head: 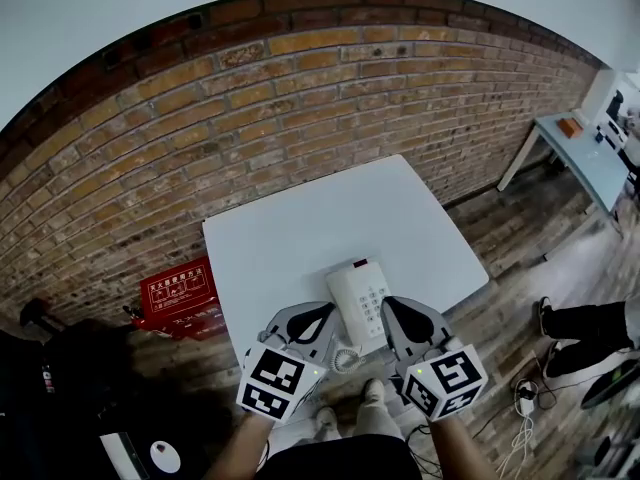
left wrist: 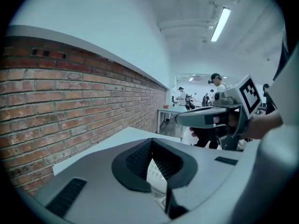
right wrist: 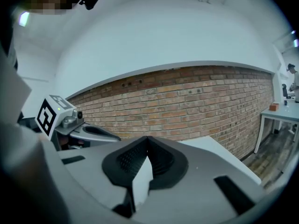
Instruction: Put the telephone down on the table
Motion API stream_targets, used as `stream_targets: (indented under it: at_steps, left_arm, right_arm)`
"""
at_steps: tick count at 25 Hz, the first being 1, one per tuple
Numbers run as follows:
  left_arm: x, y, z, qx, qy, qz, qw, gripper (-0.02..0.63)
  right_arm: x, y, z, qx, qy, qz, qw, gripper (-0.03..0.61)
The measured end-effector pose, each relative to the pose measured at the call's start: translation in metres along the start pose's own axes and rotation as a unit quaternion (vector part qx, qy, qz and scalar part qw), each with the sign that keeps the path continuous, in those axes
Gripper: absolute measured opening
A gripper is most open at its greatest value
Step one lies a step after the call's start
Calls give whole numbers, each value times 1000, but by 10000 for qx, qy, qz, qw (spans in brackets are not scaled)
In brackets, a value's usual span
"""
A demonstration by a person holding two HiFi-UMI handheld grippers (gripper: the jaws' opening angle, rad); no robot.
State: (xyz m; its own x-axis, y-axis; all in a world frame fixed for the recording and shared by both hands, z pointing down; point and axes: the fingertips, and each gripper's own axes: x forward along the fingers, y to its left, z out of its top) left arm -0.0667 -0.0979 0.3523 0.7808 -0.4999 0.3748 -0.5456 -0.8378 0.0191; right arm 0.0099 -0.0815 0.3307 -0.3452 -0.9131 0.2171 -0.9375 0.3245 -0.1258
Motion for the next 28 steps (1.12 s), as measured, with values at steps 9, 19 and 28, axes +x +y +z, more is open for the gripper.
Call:
stream_targets:
  at_steps: [9, 19, 28]
  left_arm:
    - [-25, -3, 25, -49, -693, -220, 9973, 8]
    - [-49, -24, 49, 153, -1071, -114, 9941, 8]
    - [-57, -83, 65, 334, -1180, 13, 9924, 8]
  right_arm:
    - [-17, 26, 37, -364, -382, -96, 9986, 12]
    - [-44, 36, 55, -524, -538, -33, 9972, 12]
    - [-98, 32, 58, -551, -642, 183, 9962, 12]
